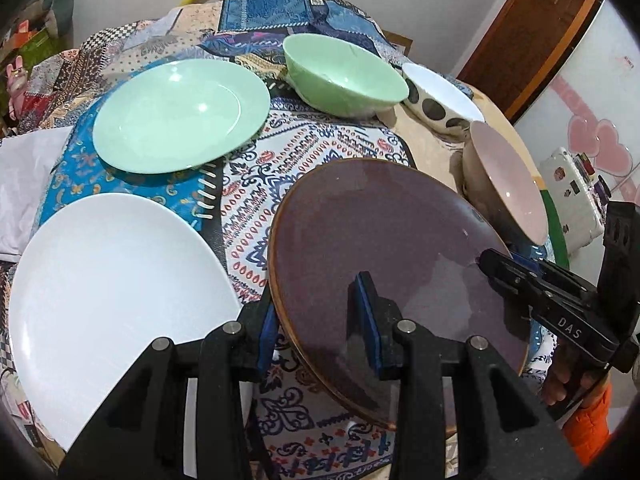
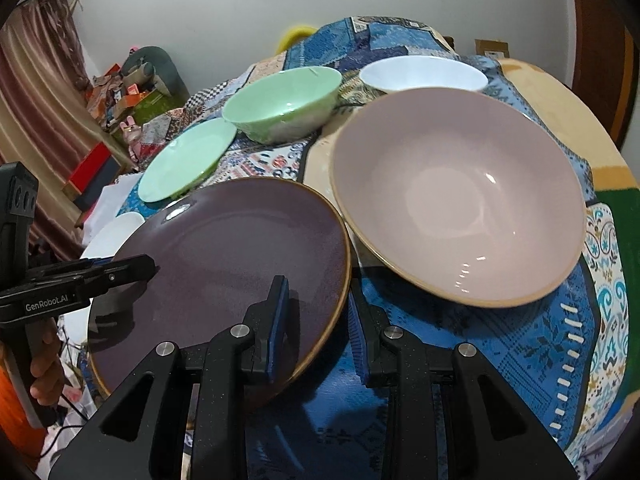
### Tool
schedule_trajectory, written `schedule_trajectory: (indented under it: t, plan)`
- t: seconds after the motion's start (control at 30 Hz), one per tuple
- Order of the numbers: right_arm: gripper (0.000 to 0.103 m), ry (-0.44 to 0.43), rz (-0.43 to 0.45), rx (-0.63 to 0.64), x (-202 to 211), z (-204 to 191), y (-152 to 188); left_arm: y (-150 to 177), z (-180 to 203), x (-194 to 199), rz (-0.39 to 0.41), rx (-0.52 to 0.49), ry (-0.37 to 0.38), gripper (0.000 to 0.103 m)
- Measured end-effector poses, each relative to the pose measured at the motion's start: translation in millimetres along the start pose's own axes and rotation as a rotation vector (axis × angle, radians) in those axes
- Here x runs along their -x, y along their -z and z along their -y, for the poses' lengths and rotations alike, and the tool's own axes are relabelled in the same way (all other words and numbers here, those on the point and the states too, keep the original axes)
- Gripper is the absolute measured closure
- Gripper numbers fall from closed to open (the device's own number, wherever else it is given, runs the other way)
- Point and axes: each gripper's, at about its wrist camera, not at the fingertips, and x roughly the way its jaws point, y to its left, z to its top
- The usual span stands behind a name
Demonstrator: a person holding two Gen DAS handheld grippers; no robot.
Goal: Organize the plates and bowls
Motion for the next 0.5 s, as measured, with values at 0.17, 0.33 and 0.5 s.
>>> schedule_trajectory:
  t: [0.17,0.33,0.5]
  plan:
    - [0.077,0.028,-0.007,0.0,-3.6,3.4,1.4,2.2,-1.4,-9.4,-0.023,0.009,0.012,0.066]
    - [0.077,0.037,-0.015,0.003,-4.3,2.8,2.4,4.8,-4.2,-15.3,-0.044,0.025,0.019,0.066]
    - [0.076,0.051,-0.017,0.018,-0.8,0.9,2.3,9.3,2.0,-9.4,-0.028,-0.02,-0.03,0.067]
